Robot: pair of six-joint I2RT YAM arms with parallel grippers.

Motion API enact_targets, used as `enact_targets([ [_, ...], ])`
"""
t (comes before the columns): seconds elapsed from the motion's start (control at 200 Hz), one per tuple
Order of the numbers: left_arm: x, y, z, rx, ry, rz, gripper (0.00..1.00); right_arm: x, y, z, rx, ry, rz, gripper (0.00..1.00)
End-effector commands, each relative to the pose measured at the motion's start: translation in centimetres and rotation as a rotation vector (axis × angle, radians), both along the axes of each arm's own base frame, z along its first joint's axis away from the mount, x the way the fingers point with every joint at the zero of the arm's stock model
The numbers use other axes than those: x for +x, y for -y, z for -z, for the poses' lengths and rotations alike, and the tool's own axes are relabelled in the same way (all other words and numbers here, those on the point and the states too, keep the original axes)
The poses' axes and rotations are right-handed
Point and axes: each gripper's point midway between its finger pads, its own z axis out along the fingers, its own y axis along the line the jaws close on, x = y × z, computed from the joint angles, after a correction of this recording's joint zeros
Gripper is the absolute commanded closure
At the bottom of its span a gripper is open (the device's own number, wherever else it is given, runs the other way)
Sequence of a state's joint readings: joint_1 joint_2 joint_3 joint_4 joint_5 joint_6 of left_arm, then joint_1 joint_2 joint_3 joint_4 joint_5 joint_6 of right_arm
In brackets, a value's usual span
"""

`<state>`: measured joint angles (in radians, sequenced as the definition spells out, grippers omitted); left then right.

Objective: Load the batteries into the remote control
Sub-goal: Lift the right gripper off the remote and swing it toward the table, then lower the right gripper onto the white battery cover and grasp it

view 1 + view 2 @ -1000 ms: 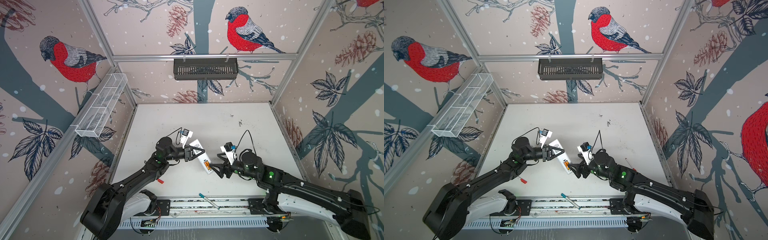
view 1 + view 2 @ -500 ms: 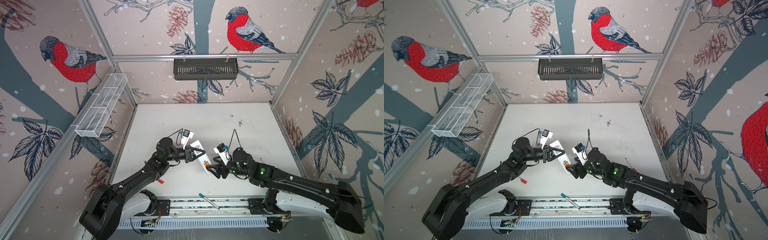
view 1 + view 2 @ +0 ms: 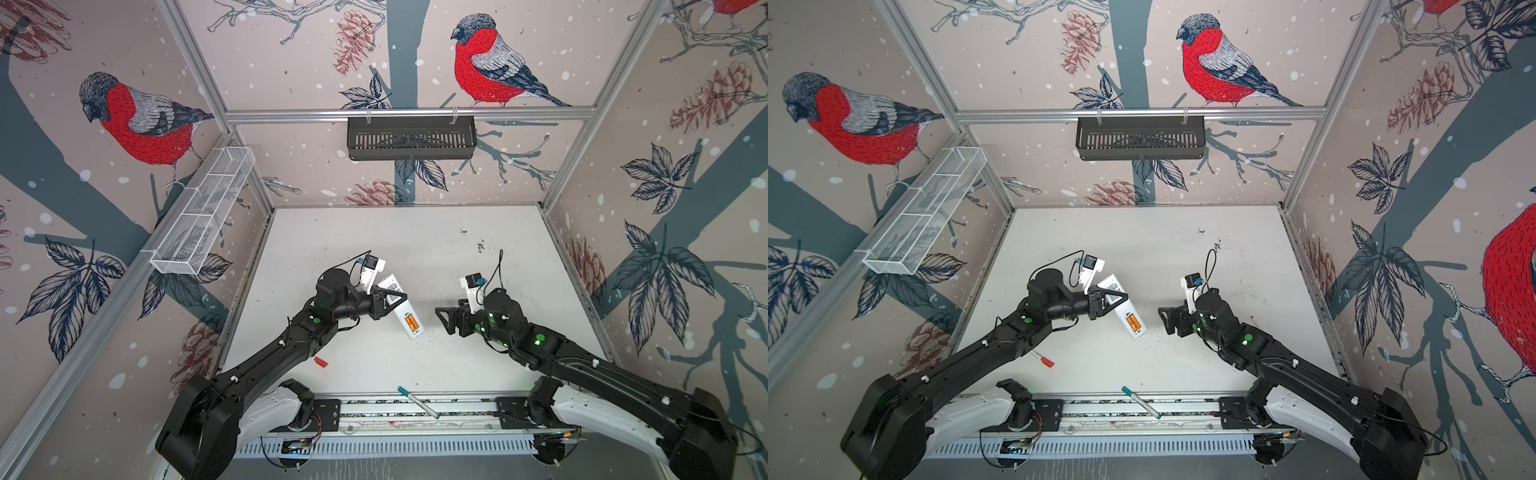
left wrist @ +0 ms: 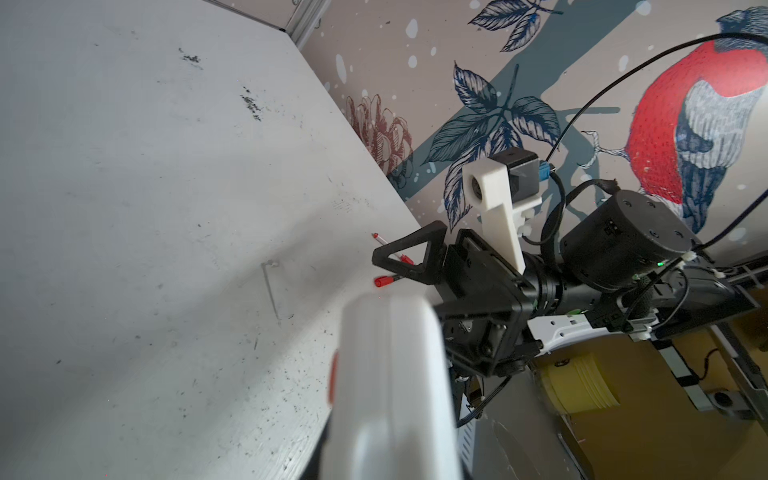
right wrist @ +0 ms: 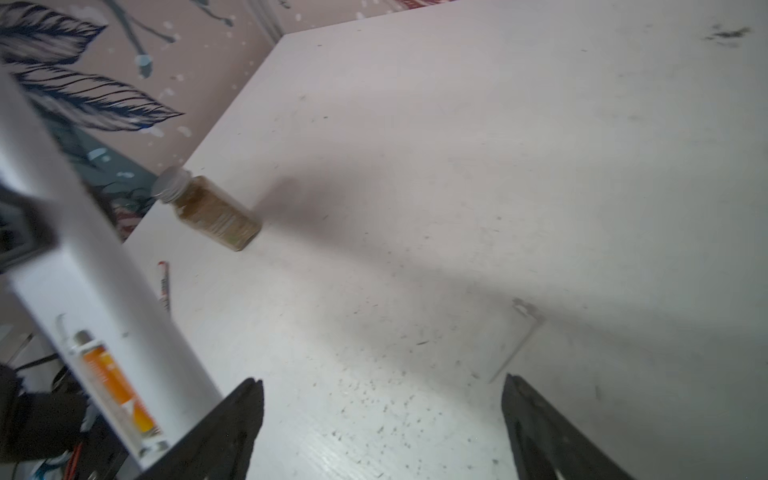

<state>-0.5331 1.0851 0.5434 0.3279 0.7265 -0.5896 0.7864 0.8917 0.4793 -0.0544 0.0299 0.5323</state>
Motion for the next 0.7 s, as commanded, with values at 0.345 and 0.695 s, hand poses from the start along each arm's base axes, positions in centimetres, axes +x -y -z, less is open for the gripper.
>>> enact_targets([
  [0.345, 0.7, -0.1, 1.5, 0.057, 0.0, -0.022, 1.0, 2.4, 3.6, 7.1, -0.13, -0.291, 0.231, 0.13],
  [0.695, 0.6, -0.3, 1.6, 0.063, 0.005, -0.029, 1.0, 2.7, 0.1, 10.3, -0.149, -0.384, 0.139, 0.15],
])
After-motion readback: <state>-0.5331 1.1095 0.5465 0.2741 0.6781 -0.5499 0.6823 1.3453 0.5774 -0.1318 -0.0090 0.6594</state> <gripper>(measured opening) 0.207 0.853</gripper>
